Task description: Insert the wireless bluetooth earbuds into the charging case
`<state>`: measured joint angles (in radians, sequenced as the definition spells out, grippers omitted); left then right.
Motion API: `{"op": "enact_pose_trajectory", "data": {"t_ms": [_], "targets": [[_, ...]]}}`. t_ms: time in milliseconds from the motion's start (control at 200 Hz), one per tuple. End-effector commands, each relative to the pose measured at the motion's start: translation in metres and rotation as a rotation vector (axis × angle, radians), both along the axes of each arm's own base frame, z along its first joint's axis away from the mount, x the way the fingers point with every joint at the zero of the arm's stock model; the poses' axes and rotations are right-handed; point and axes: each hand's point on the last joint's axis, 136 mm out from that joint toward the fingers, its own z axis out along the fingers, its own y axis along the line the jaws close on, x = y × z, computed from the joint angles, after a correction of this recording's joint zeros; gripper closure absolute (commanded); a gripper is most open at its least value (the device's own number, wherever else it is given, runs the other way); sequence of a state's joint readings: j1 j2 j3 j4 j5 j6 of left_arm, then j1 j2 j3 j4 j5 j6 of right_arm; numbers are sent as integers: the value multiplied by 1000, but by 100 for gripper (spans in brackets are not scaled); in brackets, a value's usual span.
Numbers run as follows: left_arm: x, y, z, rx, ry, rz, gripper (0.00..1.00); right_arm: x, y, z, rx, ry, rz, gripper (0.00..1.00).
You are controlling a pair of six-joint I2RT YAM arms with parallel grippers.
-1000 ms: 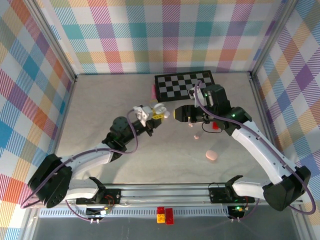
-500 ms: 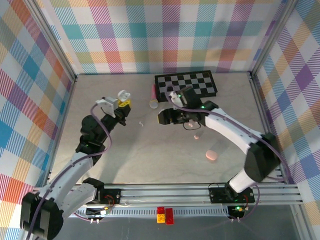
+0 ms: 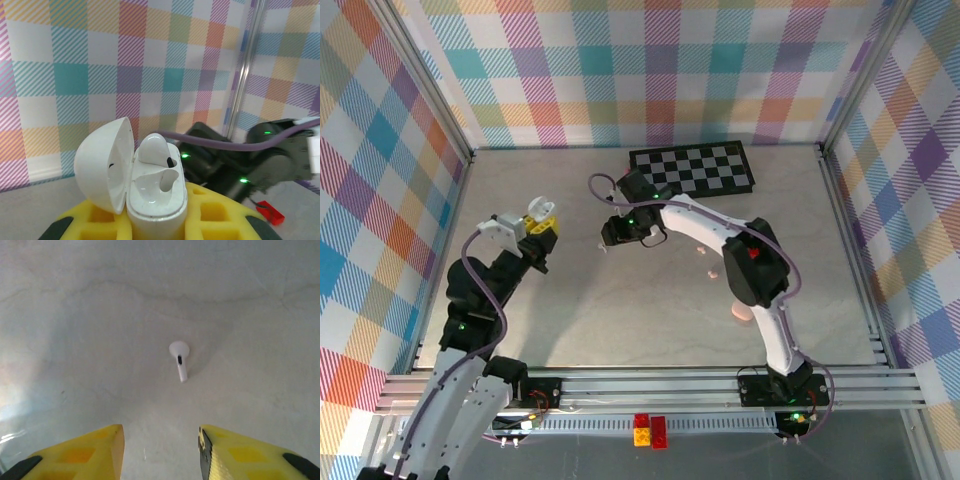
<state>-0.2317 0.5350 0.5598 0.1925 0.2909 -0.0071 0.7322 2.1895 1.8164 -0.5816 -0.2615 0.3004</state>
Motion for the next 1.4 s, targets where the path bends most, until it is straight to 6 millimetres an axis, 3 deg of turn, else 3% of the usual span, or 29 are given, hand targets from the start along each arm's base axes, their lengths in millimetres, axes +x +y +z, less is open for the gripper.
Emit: {"op": "enact_pose_trajectory", "data": {"t_ms": [0, 230, 500, 620, 885, 1155, 1395], "targets": [[-10, 2, -1, 25, 30, -5, 97, 4, 8, -12, -37, 17, 39, 57], [-11, -1, -3, 33, 35, -27, 97, 12, 21, -45, -83, 45, 84, 64], [-11, -2, -6, 44, 52, -34, 97, 13, 31, -64, -84, 78, 110, 67], [-11, -3, -6, 48, 52, -36, 97, 9, 33, -70, -86, 91, 126, 67], [-9, -4, -7, 52, 55, -41, 97, 7, 30, -68, -107, 86, 132, 82], [-9, -11, -11, 73, 58, -84, 96, 2, 3, -43, -160, 14, 87, 84], [-9, -12, -12, 80, 60, -87, 96, -51, -64, -50, -223, 42, 13, 84]]}}
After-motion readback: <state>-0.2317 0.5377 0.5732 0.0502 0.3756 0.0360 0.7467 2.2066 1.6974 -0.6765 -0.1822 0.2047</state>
